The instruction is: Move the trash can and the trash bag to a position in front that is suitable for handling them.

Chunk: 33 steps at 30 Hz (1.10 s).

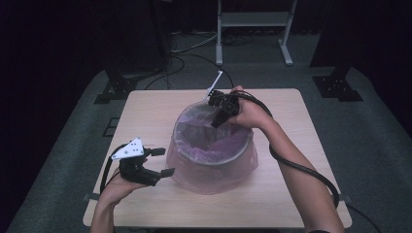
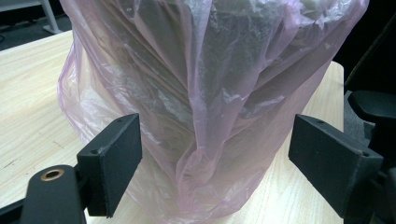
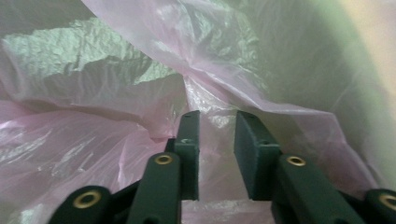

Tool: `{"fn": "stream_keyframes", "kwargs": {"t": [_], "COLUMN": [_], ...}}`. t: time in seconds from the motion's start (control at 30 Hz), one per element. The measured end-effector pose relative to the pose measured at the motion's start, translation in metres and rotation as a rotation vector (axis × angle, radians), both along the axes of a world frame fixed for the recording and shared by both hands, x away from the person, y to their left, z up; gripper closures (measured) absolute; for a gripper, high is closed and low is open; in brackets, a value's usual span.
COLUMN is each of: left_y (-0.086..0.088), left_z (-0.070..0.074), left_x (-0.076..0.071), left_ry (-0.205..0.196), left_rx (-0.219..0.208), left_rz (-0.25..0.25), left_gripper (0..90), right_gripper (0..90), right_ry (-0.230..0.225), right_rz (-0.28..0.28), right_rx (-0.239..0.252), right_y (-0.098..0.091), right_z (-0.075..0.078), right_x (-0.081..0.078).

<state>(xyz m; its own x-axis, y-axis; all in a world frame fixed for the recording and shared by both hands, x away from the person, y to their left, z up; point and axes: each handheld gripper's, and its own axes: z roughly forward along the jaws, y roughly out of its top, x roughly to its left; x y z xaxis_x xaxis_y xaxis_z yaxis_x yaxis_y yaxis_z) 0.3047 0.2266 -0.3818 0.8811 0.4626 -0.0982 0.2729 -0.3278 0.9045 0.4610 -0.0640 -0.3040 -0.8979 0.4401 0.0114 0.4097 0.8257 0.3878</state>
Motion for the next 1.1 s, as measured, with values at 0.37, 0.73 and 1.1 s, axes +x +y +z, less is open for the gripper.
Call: {"fn": "stream_keyframes", "kwargs": {"t": [0.37,0.73,1.1], "left_y": [-0.001,-0.001,-0.002], "left_z": [0.001,-0.004,-0.009], "left_x": [-0.001,0.002,0.005], "left_ry": [0.0,0.013,0.032], "left_rx": [0.0,0.006,0.017], "left_rz": [-0.002,-0.004,0.012], "left_gripper": [16.1,16.1,10.1], "right_gripper": [67.7,63.9,54.8], "right_ry": [-0.002,0.019,0.014], "right_rz": [0.041,0.027,0.028], "right_rx": [0.055,0.115,0.202], "right_y": [-0.011,-0.018,-0.037], "right_z": [0.008,0.004,0.018], "right_x": [-0.018,-0.014,-0.027]}}
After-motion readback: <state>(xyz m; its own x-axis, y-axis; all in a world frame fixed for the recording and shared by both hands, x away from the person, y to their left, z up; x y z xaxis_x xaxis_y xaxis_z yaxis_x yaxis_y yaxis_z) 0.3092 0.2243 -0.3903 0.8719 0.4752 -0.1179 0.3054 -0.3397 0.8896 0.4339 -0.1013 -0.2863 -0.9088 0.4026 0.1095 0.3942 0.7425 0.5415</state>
